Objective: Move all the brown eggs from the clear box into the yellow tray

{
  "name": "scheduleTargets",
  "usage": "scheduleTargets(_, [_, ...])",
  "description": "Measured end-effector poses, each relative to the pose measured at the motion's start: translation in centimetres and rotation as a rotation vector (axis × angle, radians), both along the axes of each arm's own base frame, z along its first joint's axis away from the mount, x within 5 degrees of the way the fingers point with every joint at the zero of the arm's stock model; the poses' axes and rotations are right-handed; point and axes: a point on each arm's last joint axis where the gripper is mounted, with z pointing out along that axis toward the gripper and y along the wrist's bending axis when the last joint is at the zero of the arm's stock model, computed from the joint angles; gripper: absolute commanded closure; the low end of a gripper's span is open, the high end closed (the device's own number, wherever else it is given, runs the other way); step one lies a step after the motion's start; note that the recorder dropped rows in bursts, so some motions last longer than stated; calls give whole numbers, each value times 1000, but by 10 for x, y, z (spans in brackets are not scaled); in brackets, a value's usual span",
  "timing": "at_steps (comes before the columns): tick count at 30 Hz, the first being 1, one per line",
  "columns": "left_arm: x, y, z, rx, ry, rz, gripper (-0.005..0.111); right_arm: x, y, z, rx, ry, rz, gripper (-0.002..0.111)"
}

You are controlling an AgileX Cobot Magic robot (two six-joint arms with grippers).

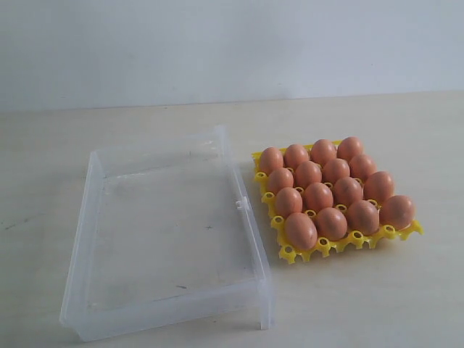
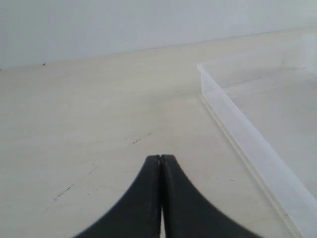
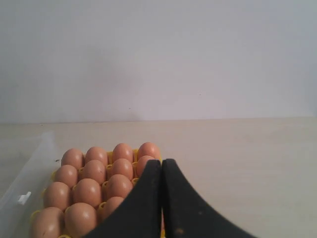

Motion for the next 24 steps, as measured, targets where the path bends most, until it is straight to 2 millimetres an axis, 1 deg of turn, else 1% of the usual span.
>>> scheduleTargets(15, [0,0,0,0,0,0,107,0,-1,0,157,14,-17,108])
scheduleTargets(24, [0,0,0,0,0,0,107,0,-1,1,157,4,-22,108])
